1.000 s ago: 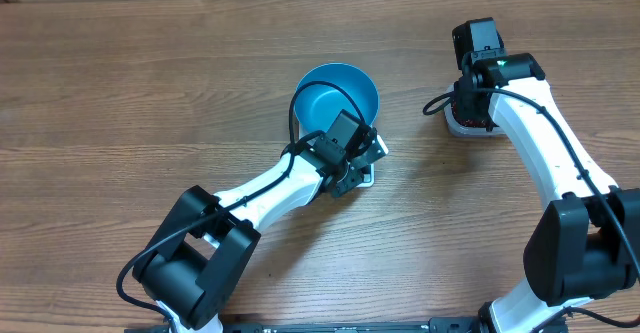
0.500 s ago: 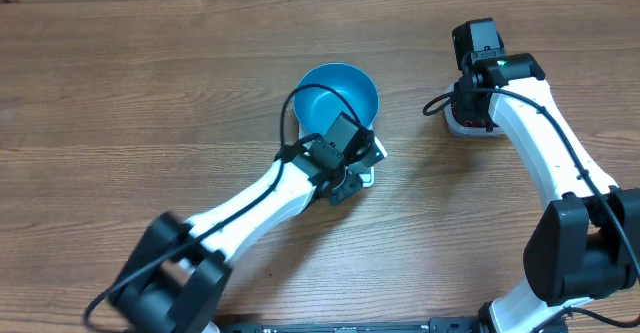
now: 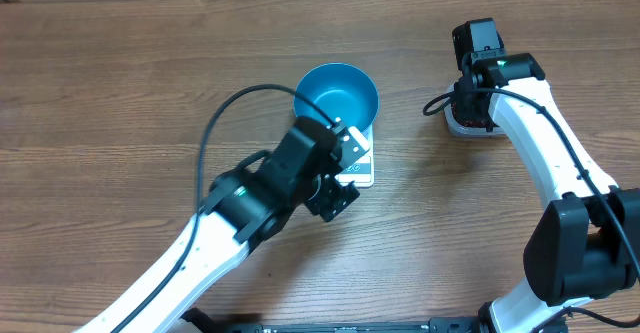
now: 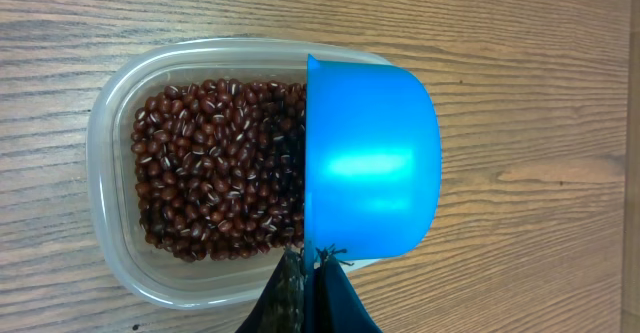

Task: Scoop item into bowl and weigh 150g on scale
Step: 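Lift the left gripper back from the scale panel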

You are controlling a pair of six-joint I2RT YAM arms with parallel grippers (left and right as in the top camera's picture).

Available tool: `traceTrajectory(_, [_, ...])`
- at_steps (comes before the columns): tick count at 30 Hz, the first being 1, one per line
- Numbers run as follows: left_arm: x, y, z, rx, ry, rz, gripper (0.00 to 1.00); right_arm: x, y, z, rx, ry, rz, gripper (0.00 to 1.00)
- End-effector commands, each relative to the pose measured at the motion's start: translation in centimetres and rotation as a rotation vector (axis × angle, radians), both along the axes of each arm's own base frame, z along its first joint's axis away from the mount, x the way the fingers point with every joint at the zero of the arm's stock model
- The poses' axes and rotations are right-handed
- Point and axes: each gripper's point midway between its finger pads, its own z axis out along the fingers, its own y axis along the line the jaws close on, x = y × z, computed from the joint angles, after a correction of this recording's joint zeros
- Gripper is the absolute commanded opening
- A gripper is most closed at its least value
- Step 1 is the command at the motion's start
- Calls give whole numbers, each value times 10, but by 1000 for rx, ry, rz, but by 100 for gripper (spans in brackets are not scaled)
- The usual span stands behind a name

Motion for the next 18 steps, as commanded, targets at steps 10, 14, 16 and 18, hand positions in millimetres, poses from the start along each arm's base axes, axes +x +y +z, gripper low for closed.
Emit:
traceTrajectory(10, [1,59,56,-227,-20,208,100,7,-2,10,-1,-33,-5,4])
traceTrajectory(14, [10,69,48,-219,3,229,100,6,-2,10,-1,-32,-5,4])
traceTrajectory(16, [9,65,45,-211,14,189,100,6,-2,10,-1,-32,-5,4])
traceTrajectory(18, [10,64,42,-210,23,189,99,6,-2,10,-1,-32,-5,4])
